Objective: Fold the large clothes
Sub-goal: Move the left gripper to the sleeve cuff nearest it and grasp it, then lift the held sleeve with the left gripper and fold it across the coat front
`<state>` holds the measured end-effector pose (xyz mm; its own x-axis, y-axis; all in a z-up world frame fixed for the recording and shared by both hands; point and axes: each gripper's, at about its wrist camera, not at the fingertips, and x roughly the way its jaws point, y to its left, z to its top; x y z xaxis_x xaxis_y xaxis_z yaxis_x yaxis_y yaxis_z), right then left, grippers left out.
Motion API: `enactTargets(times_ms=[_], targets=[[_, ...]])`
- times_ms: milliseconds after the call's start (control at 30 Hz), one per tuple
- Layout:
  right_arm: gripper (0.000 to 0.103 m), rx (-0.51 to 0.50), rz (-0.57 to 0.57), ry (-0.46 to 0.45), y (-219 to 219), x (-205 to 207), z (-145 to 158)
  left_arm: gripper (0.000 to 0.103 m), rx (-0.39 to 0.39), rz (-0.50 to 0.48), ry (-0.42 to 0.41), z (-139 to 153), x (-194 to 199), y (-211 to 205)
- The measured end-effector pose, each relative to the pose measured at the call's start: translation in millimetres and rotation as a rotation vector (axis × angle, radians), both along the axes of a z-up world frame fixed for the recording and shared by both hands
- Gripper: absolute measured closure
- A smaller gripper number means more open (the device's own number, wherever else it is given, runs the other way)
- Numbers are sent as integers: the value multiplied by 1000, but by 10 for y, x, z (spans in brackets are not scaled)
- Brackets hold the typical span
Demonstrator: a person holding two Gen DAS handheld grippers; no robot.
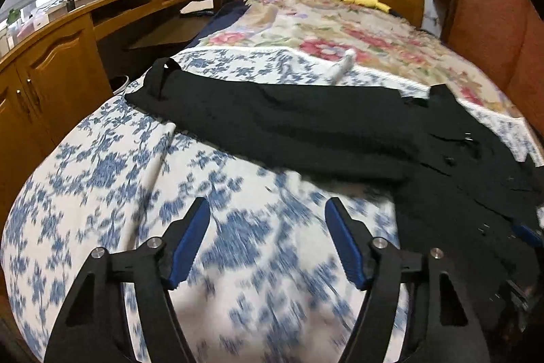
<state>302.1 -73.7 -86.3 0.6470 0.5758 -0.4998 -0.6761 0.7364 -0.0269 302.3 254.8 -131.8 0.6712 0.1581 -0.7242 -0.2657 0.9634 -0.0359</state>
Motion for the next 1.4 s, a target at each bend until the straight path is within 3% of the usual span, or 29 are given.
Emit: enactTargets(times_ms=[267, 433, 700, 767, 800, 900, 1067, 1233, 1400], targets=[[0, 4, -7, 4, 126, 37, -38, 34, -35, 58, 25, -288, 592, 311], [0, 20, -11, 20, 133, 69, -65, 35, -171, 137, 37, -445, 907, 595], [0, 45, -17, 43, 128, 123, -110, 47, -281, 218, 80, -602, 1152, 866], [0, 44, -18, 42, 141, 118, -123, 76, -266, 224, 86, -599, 1188, 872], [0, 44, -19, 44, 142, 125, -117, 97, -253, 223, 94, -582, 1220, 861], [0, 51, -21, 44, 128, 119, -117, 101, -215, 193, 87, -445, 1251, 780], [0, 58, -33, 33, 51, 72, -57, 101, -119, 111, 9, 176, 1137, 327], [0, 61, -45, -3, -145, -84, 97, 101, -21, -40, -50, 777, 902, -437], [0, 76, -71, -44, -360, -202, 210, 101, 0, -167, -68, 958, 650, -1116]])
